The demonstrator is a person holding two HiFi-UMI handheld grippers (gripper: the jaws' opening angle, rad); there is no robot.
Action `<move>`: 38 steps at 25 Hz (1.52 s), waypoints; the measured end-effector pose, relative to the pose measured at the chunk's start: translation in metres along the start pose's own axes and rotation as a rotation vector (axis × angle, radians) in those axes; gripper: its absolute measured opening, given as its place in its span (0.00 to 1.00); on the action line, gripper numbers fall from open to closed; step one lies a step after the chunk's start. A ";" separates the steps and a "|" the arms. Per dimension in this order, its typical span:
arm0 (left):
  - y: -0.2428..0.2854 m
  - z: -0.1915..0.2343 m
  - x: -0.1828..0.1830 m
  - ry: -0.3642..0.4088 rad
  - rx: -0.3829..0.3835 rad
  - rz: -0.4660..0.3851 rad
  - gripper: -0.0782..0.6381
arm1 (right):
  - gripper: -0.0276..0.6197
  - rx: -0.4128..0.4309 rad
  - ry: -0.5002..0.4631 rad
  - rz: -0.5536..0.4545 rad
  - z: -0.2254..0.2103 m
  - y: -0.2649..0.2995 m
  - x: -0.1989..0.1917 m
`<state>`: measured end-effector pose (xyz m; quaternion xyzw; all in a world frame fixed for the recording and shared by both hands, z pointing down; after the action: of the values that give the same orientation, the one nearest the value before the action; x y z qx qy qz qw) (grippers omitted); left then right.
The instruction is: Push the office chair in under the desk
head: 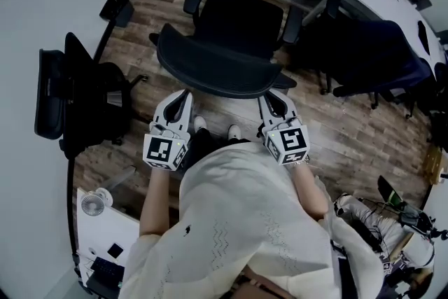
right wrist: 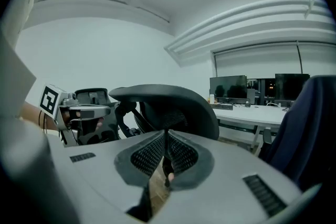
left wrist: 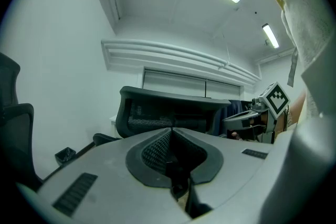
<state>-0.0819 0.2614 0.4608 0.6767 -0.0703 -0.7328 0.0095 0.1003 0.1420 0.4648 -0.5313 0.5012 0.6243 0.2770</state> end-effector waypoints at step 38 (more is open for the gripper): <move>0.089 0.105 -0.054 0.760 -0.153 0.273 0.39 | 0.31 -0.170 -0.702 0.399 -0.022 0.042 -0.045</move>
<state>-0.1889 0.1886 0.5325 0.8809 -0.0964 -0.4260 0.1821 0.0847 0.1152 0.5226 -0.1997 0.4160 0.8483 0.2596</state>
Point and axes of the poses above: the fingertips, and each gripper's own axes: y forward along the fingers, z to its left, x out of its top, the point moved 3 cm from there along -y, backward along the fingers, and after that the axes turned 6 degrees about x, right-handed, at the moved point
